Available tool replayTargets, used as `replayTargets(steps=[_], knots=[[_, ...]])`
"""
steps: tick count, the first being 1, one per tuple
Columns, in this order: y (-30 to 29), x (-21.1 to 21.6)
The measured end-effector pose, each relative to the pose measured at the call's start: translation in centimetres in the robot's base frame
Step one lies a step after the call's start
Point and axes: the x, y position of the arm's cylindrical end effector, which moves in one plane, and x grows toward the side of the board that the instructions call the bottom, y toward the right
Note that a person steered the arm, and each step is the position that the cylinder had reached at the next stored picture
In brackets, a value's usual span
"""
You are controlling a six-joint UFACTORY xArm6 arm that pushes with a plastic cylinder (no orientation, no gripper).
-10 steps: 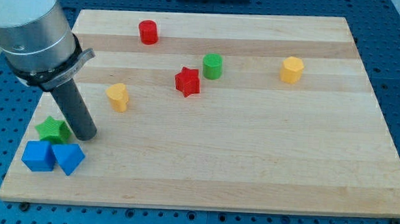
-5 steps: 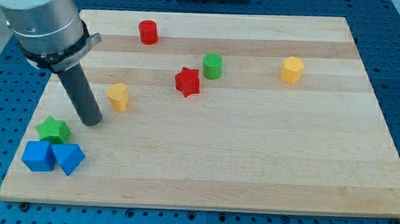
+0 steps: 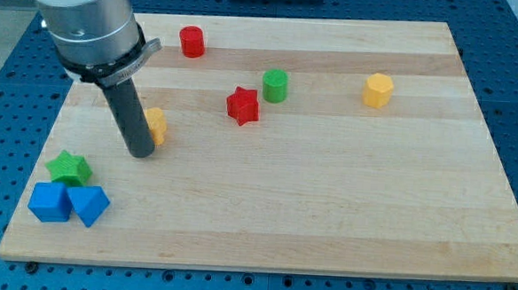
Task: Push yellow heart up towards top
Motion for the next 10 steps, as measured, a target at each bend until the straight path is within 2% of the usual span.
replayTargets(steps=[3, 5, 8, 9, 10], knots=[[-0.2, -1.7], [3.9, -2.3], [3.3, -3.4], [3.3, -5.5], [3.3, -5.8]])
